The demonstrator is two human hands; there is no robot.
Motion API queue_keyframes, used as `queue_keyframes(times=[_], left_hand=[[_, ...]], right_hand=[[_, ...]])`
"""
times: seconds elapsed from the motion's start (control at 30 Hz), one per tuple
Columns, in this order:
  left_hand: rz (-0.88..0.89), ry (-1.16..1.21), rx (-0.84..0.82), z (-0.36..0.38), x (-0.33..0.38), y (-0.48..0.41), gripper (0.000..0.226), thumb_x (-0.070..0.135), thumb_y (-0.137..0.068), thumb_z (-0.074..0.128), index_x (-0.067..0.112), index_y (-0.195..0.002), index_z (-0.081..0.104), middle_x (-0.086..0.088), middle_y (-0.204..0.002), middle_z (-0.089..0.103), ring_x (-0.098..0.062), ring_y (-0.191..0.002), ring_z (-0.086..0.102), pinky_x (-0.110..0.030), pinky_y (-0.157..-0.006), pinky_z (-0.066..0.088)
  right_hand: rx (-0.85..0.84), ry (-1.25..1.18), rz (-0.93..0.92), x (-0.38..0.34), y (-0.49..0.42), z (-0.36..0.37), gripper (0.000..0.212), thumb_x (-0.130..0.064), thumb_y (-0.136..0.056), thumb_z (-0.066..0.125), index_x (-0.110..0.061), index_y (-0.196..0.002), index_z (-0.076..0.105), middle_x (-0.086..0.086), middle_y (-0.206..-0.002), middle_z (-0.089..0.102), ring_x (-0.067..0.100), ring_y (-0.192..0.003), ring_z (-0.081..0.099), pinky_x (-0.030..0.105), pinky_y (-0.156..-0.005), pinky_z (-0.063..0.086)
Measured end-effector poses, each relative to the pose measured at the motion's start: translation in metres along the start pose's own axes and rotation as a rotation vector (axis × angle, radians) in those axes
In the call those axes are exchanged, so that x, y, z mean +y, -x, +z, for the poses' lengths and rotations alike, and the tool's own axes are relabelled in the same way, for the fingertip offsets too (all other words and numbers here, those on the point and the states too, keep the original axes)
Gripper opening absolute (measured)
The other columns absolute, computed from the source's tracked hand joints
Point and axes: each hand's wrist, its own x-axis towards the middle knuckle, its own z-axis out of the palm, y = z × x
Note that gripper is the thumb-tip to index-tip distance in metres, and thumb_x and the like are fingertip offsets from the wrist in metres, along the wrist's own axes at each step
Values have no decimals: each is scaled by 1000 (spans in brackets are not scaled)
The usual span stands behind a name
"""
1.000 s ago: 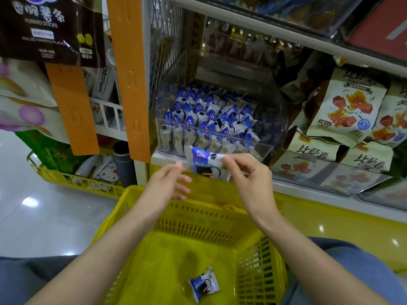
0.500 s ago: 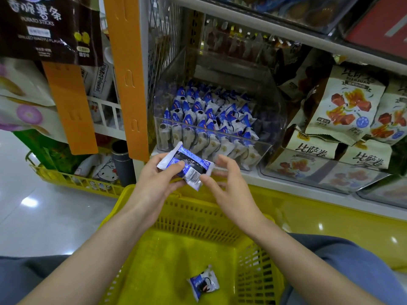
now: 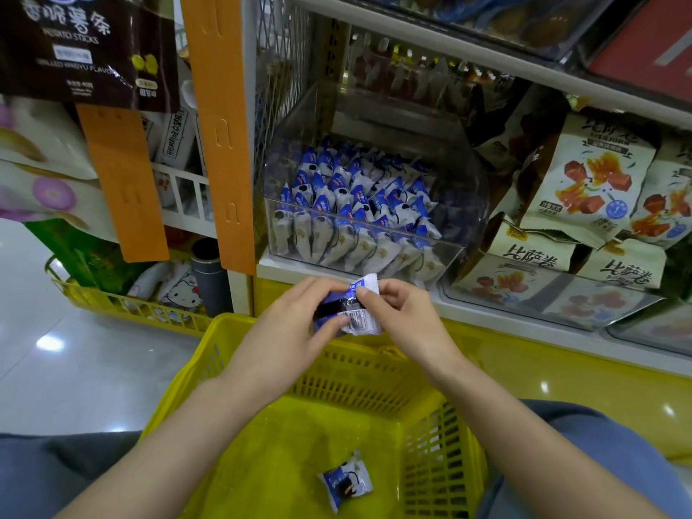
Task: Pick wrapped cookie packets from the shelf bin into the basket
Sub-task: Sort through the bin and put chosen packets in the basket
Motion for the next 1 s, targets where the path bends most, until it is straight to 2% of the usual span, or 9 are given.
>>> queue_keyframes(times=[0.17,0.3,0.37,0.47,0.6,0.73,0.8,0.87,1.0], left_hand=[[-32,18,21,4,-3,4,26,34,-87,56,33,-112,51,20,-103,53,3,-95,50,-21,-79,46],[-95,82,74,2,0,4,18,31,-90,53,31,-108,53,14,-100,58,-2,-91,56,-24,-74,49],[-107,104,86,2,1,3,13,30,-91,52,26,-102,54,12,-95,59,-3,-85,57,-23,-70,49],[-106,90,99,3,0,2,8,29,-90,52,20,-89,51,9,-86,54,-5,-77,53,-20,-64,45],[-167,118,105,7,-1,-1,10,21,-89,57,17,-82,50,8,-84,49,-4,-78,49,-15,-64,40],[-99,106,93,1,2,-2,25,12,-86,61,30,-77,44,10,-86,46,-1,-83,49,-8,-70,37],[-20,38,36,-3,4,-1,22,9,-84,63,26,-80,48,11,-87,42,-1,-84,47,-8,-72,36],[71,-15,-22,-5,7,1,15,6,-84,62,17,-86,52,8,-91,41,-4,-84,47,-13,-74,39],[134,-138,-91,-5,12,3,8,10,-86,61,13,-89,54,3,-102,43,-15,-91,49,-41,-71,49]], right_hand=[[-114,-93,80,-1,4,1,27,-26,-94,51,-4,-98,66,0,-81,69,1,-66,64,18,-63,54],[-193,-99,26,-4,8,6,15,-23,-92,55,-16,-100,65,0,-90,67,1,-77,65,23,-71,57],[-196,-92,-18,-4,9,8,11,-16,-90,56,-20,-98,64,-2,-85,66,-1,-75,65,20,-67,57],[-175,-26,-108,-3,11,9,17,-11,-90,56,-27,-91,64,-6,-81,68,-3,-72,64,14,-60,52],[-138,89,-164,1,10,9,21,-15,-91,56,-35,-90,62,2,-92,69,5,-79,64,21,-65,55],[-172,-51,-40,-1,7,10,13,-21,-93,53,-20,-102,61,2,-97,66,6,-80,65,26,-67,58],[-193,-113,97,-3,5,6,33,-37,-93,48,-12,-109,61,7,-102,67,14,-86,68,33,-74,59],[-248,-106,200,-5,4,1,45,-48,-93,41,-12,-109,63,5,-97,71,18,-85,69,36,-78,58],[-326,-142,266,-6,6,-2,38,-39,-97,40,-11,-100,65,5,-90,71,18,-83,68,34,-75,58]])
